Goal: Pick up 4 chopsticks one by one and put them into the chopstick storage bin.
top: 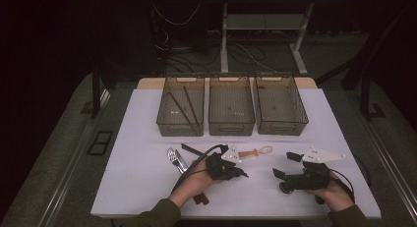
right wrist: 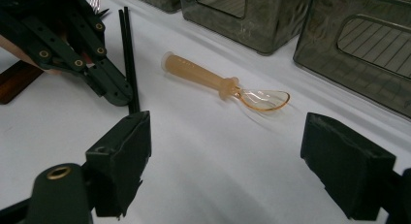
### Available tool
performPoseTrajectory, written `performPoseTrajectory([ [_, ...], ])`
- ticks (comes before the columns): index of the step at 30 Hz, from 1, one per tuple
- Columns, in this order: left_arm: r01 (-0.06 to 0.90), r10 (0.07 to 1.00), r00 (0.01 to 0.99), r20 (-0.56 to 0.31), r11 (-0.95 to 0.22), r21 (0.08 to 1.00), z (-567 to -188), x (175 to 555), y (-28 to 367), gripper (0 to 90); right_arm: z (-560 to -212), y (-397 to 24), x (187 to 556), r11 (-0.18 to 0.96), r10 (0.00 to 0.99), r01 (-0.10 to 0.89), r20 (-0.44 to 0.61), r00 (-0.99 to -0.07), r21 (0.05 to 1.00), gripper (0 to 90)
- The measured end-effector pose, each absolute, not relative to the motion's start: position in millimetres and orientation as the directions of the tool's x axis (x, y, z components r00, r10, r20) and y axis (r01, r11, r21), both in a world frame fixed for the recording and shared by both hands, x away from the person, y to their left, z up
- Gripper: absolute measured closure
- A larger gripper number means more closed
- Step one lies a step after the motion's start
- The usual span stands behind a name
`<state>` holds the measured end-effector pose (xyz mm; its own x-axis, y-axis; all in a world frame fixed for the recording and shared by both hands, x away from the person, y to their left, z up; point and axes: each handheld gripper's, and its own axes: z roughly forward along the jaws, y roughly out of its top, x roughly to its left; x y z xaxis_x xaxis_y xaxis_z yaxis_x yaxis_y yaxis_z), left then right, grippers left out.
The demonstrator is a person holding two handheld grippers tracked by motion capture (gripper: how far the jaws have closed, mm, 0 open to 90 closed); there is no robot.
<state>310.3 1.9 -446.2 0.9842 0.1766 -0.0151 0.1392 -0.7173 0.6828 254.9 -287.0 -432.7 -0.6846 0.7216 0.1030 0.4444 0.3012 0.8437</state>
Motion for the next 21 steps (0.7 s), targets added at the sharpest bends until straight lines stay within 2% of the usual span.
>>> performPoseTrajectory([
  [17, 0.169, 0.224, 0.974, -0.014, -0.692, 0.702, -449, 330, -11, 89.3, -433, -287, 255, 0.3, 0.721, 0.447, 0.106, -0.685, 0.843, 18.7],
  [19, 0.151, 0.209, 0.978, 0.001, -0.708, 0.69, -448, 333, -11, 89.2, -433, -287, 255, 0.299, 0.721, 0.447, 0.107, -0.684, 0.843, 18.7],
  [21, 0.173, 0.232, 0.973, -0.014, -0.685, 0.708, -449, 333, -13, 89.2, -433, -287, 255, 0.299, 0.721, 0.446, 0.107, -0.685, 0.843, 18.7],
])
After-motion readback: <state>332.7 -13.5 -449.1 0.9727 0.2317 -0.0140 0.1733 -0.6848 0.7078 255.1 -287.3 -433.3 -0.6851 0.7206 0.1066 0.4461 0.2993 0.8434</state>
